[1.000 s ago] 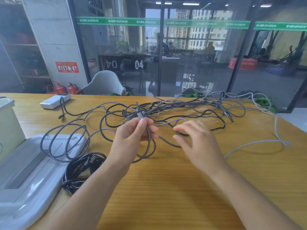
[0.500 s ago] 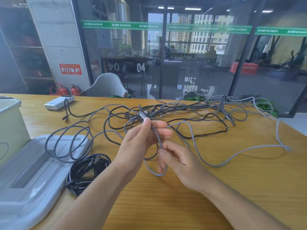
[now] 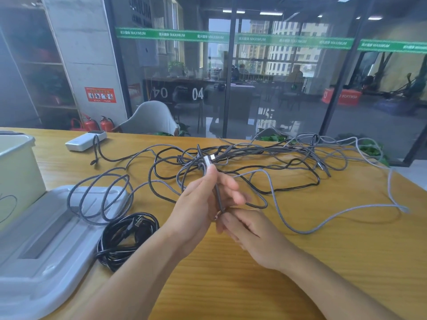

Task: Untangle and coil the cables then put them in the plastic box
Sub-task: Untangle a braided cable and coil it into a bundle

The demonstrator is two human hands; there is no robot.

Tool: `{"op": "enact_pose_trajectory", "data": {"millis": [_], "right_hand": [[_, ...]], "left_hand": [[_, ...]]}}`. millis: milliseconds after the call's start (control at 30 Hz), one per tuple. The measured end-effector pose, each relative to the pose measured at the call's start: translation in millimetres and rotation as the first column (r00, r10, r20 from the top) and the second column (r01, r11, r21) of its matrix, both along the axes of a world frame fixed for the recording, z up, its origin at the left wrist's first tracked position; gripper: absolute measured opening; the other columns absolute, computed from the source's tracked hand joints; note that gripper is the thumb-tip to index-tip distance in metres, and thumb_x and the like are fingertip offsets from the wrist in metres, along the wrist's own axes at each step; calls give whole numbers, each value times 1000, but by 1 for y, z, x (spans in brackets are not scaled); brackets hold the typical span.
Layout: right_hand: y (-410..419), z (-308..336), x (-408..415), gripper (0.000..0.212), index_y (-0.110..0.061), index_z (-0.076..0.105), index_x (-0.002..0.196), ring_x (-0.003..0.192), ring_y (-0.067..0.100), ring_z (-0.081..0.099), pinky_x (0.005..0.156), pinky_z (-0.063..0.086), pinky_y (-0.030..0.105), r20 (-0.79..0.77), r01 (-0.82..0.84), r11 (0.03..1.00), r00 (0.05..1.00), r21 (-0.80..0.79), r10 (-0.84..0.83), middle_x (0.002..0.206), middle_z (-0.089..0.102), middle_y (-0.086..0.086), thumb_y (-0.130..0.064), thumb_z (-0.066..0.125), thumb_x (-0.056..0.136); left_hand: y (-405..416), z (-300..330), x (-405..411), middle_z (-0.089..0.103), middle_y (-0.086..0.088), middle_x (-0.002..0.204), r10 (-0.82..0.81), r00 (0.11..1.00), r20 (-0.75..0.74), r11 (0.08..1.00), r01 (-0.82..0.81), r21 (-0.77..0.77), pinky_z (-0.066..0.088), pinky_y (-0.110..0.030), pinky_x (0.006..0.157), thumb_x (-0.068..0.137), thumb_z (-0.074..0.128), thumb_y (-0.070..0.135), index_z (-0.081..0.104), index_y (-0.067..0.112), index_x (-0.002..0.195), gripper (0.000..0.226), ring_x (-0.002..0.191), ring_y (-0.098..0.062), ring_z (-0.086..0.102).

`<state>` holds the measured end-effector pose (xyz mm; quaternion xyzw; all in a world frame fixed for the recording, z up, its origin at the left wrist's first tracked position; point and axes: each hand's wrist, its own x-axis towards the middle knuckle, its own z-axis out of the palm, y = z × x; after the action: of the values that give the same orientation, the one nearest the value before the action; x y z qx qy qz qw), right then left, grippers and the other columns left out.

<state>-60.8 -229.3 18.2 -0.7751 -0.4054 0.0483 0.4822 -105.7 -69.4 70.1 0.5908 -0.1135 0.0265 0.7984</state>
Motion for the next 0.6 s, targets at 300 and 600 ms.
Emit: {"op": "enact_pose_trajectory", "data": {"millis": [300, 600], "right_hand": [[-43, 20, 40, 50, -30, 51, 66, 68, 15, 49, 81, 48, 45, 427, 144, 974, 903, -177, -55, 62, 48, -7, -66, 49, 101], [-71, 37, 51, 48, -25, 56, 64, 61, 10, 52, 104, 40, 25, 671, 306, 948, 722, -90, -169, 59, 51, -14, -61, 61, 96]], "left_hand": [[17, 10, 0, 44, 5, 50, -141, 988, -69, 930, 108, -350, 13, -20, 37, 108, 37, 41, 55, 17, 68, 50, 28, -2, 25], [22, 9, -1, 50, 2, 51, -220, 973, -64, 941, 195, -276, 9, -20, 37, 108, 35, 40, 62, 16, 69, 53, 26, 0, 25]]}}
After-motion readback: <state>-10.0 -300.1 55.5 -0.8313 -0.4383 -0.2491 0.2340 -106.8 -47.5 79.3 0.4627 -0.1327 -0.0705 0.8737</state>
